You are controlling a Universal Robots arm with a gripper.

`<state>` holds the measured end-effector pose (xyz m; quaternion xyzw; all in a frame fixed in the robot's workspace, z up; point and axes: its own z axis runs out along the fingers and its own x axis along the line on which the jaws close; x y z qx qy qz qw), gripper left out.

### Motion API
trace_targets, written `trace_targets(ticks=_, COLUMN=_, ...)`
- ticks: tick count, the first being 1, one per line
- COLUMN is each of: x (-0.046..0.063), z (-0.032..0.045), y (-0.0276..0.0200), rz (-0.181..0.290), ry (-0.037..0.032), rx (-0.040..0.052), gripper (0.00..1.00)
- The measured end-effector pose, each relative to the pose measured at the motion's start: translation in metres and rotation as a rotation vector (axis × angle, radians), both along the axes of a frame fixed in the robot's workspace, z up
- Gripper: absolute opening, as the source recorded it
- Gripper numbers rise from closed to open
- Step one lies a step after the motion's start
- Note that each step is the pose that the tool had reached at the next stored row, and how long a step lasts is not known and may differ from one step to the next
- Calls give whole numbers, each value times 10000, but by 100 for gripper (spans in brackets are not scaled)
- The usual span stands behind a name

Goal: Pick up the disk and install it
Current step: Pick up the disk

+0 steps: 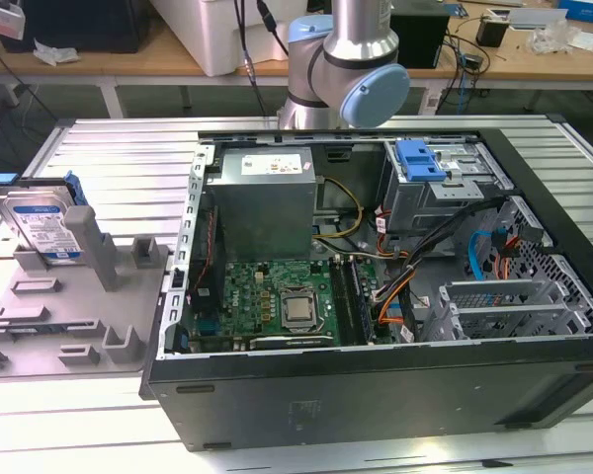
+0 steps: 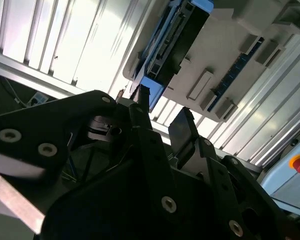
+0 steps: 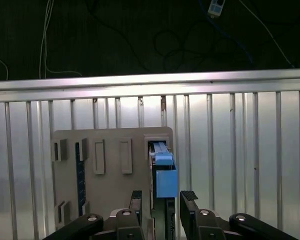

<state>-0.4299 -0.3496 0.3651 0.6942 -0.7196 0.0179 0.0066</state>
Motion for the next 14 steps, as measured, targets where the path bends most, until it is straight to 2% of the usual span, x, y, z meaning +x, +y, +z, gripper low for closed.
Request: trace_targets(ticks=14, x=0, z=-109, y=-3, rz=6, ry=1, rx=1, gripper=44)
